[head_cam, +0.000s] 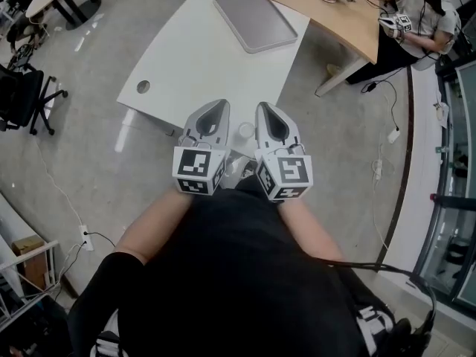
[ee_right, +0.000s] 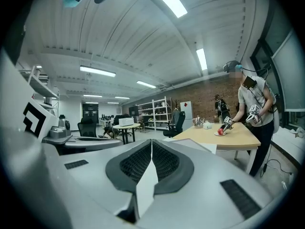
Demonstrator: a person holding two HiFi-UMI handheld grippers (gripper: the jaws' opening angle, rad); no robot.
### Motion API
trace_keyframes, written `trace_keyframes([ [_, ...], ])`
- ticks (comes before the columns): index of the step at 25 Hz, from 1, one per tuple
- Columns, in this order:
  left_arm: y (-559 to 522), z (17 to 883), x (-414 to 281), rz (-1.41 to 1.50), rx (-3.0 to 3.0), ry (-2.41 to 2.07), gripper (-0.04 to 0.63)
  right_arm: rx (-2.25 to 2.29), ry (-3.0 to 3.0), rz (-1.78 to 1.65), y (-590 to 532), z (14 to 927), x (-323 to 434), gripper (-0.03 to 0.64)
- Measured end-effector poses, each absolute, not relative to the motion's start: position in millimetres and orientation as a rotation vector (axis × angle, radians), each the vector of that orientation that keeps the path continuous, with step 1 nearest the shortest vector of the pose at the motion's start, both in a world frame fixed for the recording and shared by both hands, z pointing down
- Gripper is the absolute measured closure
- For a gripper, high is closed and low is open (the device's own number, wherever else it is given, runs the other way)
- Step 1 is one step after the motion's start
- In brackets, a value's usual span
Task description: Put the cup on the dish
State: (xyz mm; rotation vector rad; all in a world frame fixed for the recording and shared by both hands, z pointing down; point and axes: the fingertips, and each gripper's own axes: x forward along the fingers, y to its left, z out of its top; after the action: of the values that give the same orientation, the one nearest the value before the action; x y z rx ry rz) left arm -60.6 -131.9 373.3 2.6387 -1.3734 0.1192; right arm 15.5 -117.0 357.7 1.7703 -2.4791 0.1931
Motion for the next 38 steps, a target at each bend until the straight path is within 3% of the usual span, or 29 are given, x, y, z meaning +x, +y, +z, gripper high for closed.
trace_keyframes([
  [16,-211.5,421.3,-15.3,0.240,2.544,-1.475,0.595,1.315,-2.688,0.240,-200.8,401.8,38.3,0.603],
  [26,-208.4,443.5,-25.7,0.293,2.460,-1.550,0.597,1.103,-2.749,0.274,-199.5,431.9,30.1,0.603],
  [38,-201.7,490.9,-25.3,0.380,2.530,-1.311,0.597,0.976,-2.713,0.279,-180.3,473.8,10.8,0.601],
])
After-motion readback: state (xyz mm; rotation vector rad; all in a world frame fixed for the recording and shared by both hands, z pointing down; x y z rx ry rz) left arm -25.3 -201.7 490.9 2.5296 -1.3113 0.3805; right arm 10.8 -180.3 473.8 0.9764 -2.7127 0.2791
